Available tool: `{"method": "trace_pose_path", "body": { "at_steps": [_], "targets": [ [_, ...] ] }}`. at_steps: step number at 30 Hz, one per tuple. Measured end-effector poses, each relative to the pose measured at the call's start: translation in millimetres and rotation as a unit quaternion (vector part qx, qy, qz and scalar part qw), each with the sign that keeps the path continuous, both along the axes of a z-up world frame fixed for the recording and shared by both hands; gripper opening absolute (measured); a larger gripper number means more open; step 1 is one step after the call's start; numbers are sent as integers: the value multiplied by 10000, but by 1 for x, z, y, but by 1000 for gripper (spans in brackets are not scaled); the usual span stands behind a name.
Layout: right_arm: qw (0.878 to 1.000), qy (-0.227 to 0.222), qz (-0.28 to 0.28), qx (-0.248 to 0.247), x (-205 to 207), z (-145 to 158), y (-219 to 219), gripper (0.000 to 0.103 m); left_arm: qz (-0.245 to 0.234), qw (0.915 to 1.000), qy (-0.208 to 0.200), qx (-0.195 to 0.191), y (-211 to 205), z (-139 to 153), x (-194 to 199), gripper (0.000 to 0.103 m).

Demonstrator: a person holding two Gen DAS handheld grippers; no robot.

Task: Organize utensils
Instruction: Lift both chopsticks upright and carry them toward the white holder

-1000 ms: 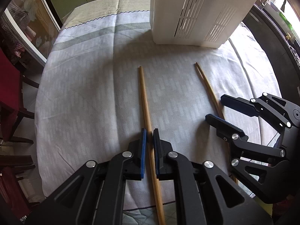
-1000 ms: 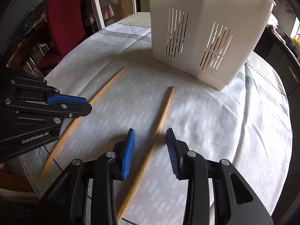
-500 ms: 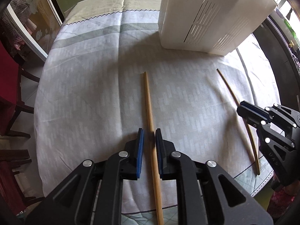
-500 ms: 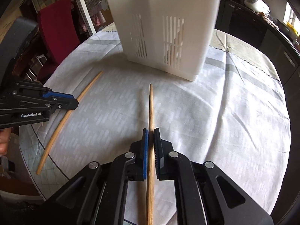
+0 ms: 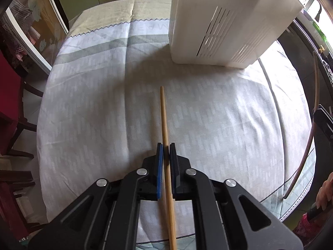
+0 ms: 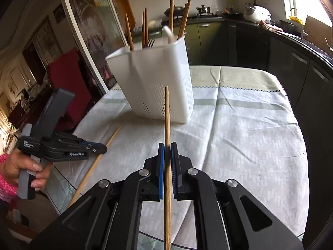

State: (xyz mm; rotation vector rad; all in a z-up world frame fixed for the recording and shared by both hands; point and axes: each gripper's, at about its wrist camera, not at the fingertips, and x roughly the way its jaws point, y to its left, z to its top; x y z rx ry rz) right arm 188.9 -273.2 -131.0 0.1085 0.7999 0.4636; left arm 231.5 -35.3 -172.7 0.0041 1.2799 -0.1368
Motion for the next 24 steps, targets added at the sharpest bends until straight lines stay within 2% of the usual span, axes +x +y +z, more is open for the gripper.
{"method": "trace_pose_path", "body": {
  "at_steps": [4, 7, 11, 13, 17, 19, 21, 24],
  "targets": [
    [9980, -383, -293, 399, -13, 14, -17, 7, -4, 9989, -421, -218, 1, 19, -13, 6],
    [9959, -606, -466, 488, -22, 22, -24, 7, 32, 9964, -759, -374, 5, 37, -23, 6],
    [9937, -814, -571, 524, -33, 31, -30, 7, 5, 9927, -1155, -339, 5, 60, -32, 5],
    [9932, -833, -588, 563, -35, 31, -31, 7, -108, 9941, -1039, -309, 3, 62, -34, 3],
    [9931, -835, -572, 585, -35, 31, -29, 7, -207, 9988, -402, -165, -3, 36, -22, 3],
    [9930, -846, -572, 594, -37, 32, -29, 7, -237, 9994, -251, -11, -3, 22, -16, 3],
    [9931, -834, -565, 596, -39, 31, -30, 7, -249, 9997, -39, -35, -4, 10, -9, 3],
    [9933, -828, -555, 590, -38, 31, -30, 7, -219, 9997, 74, 21, -5, 0, -2, 4]
  ]
}}
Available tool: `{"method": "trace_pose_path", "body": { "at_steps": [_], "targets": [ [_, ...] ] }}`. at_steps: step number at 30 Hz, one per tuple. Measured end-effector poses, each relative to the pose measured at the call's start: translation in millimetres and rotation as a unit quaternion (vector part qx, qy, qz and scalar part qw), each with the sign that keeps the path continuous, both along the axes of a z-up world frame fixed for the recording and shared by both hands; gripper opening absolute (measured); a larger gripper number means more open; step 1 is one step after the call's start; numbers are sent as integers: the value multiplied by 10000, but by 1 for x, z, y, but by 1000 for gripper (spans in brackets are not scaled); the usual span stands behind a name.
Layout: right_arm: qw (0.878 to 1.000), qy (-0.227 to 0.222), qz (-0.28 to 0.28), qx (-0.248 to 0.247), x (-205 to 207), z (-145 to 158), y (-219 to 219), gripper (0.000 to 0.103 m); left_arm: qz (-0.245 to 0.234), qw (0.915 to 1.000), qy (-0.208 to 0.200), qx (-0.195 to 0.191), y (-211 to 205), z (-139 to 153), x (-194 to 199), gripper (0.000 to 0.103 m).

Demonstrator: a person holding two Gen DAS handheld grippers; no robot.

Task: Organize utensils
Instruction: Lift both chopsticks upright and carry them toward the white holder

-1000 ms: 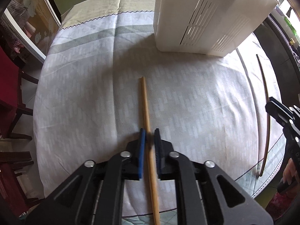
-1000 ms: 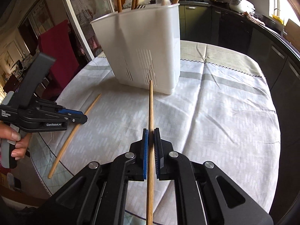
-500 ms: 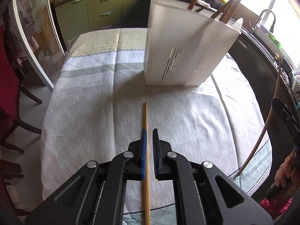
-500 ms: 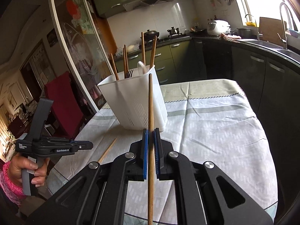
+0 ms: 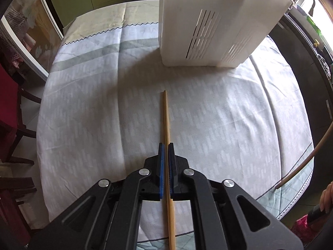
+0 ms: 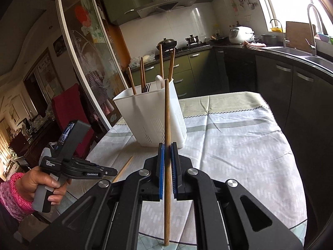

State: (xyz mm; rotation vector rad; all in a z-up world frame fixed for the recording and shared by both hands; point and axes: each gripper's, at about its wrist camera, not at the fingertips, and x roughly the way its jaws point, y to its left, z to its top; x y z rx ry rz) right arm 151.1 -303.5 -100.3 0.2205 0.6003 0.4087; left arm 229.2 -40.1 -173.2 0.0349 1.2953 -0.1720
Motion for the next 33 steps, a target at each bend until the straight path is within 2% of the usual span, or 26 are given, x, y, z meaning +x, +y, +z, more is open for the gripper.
{"method": "trace_pose_path", "body": {
  "at_steps": [8, 14, 16, 25, 33],
  "targets": [
    [10000, 18, 41, 24, -1, -1, 0, 7, -70, 9998, 134, 112, -2, -9, 7, 11],
    [10000, 30, 45, 52, -2, -1, -1, 7, -193, 9992, 50, 332, -11, -11, 12, 6],
    [10000, 30, 52, 65, -2, -1, -2, 7, -181, 9996, 23, 227, -12, -9, 9, 6],
    [9999, -68, 78, 88, -6, 4, -1, 7, -129, 9953, -948, -118, 0, 58, -17, 6],
    [9998, -198, 66, -43, -11, 9, 3, 7, -89, 9871, -1550, -387, 9, 106, -45, 6]
  ]
}}
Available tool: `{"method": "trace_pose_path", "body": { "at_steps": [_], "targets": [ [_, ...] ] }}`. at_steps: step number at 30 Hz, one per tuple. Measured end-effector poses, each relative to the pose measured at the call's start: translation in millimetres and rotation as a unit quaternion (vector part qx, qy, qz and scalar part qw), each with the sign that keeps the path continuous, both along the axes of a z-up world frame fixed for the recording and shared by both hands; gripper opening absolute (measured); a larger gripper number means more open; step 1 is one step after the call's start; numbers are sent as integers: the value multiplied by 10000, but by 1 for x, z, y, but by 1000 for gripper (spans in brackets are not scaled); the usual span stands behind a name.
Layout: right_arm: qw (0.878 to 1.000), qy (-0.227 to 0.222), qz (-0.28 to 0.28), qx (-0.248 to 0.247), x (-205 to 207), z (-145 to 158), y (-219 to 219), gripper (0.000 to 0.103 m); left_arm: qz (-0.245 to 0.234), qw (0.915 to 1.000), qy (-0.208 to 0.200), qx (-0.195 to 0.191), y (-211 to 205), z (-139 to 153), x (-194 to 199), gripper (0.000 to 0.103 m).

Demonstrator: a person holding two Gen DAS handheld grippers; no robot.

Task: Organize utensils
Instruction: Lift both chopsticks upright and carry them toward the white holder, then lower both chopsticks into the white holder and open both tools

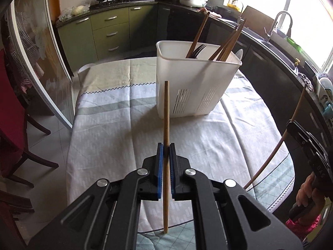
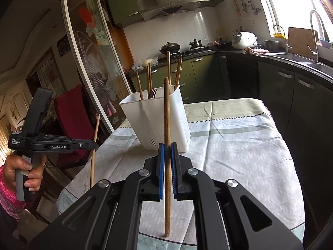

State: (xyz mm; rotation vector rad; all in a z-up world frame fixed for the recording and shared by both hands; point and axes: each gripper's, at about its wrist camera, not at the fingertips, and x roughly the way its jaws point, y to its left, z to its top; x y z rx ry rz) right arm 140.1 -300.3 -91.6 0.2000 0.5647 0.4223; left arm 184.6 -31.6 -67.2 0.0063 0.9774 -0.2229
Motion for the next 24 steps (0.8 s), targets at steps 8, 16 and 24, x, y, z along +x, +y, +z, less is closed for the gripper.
{"method": "trace_pose_path", "body": {
  "at_steps": [8, 16, 24],
  "targets": [
    [9997, -215, -56, -134, -8, 7, 3, 7, -92, 9990, -444, -34, -4, 28, -21, 6],
    [9990, -308, -76, -327, -12, 4, 6, 7, -173, 9983, -558, -33, -10, 32, -27, 6],
    [9990, -341, -64, -265, -13, 6, 5, 7, -207, 9976, -665, -64, -8, 38, -31, 6]
  ]
}}
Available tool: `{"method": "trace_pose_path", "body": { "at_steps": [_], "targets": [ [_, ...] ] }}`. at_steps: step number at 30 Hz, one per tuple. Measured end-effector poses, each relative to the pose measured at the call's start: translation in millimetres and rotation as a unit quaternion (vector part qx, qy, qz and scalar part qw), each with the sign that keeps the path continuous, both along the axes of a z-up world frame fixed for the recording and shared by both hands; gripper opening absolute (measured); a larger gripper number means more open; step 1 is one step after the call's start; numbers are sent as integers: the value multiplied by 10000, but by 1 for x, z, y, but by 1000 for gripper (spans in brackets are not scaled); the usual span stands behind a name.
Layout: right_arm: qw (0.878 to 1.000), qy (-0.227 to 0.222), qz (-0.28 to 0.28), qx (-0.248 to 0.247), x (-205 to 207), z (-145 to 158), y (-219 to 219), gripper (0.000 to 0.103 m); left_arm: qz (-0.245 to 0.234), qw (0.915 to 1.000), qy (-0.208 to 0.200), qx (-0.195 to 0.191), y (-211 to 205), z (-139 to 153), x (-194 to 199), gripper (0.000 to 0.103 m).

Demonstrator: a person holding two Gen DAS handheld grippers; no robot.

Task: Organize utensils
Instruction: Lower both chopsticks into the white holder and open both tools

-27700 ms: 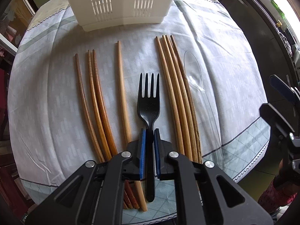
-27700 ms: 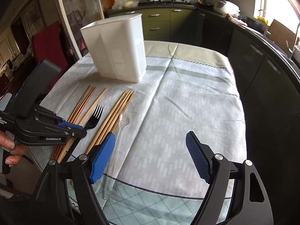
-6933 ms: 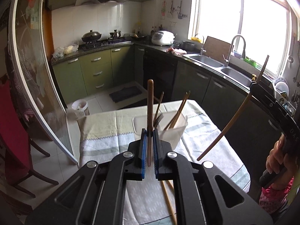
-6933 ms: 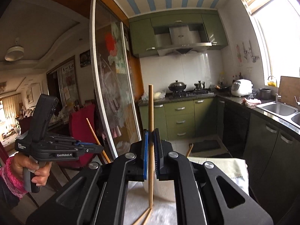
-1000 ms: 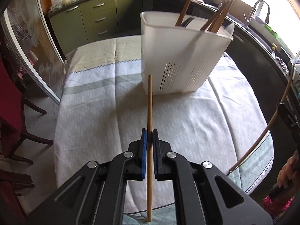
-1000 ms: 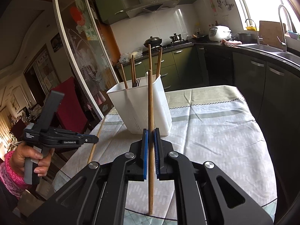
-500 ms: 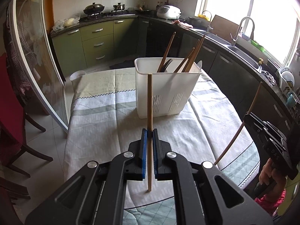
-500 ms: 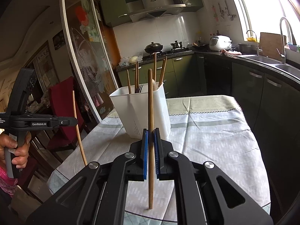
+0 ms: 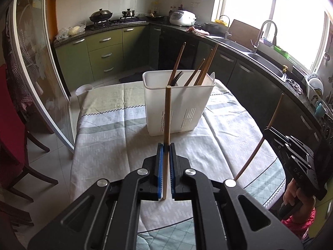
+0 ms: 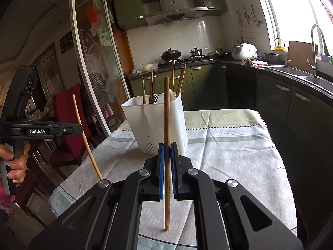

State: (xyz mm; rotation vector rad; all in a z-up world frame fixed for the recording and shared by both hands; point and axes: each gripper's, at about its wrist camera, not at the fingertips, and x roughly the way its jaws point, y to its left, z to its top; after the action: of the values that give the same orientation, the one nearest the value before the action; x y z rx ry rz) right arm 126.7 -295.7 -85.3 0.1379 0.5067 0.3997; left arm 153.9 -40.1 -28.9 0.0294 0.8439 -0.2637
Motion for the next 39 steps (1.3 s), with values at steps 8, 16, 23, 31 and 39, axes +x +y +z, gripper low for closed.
{"method": "trace_pose_path", "body": {
  "at_steps": [8, 16, 23, 31, 39],
  "targets": [
    [10000, -5, 15, -40, 1, -2, 2, 7, -64, 10000, -72, 8, -3, 5, -3, 6],
    [9999, -111, 102, -20, 6, 11, 4, 7, -67, 9999, -116, -38, -3, 11, -2, 6],
    [9962, -816, 280, 88, 17, 74, 13, 7, -60, 9989, -429, -162, -2, 53, 7, 6],
    [9820, -1833, 307, 332, 48, 148, 33, 7, 48, 9919, -1246, -254, -11, 124, 31, 6],
    [9758, -2180, -82, 156, 103, 156, 52, 7, 272, 9827, -1817, -249, -23, 143, 70, 6]
  ]
}}
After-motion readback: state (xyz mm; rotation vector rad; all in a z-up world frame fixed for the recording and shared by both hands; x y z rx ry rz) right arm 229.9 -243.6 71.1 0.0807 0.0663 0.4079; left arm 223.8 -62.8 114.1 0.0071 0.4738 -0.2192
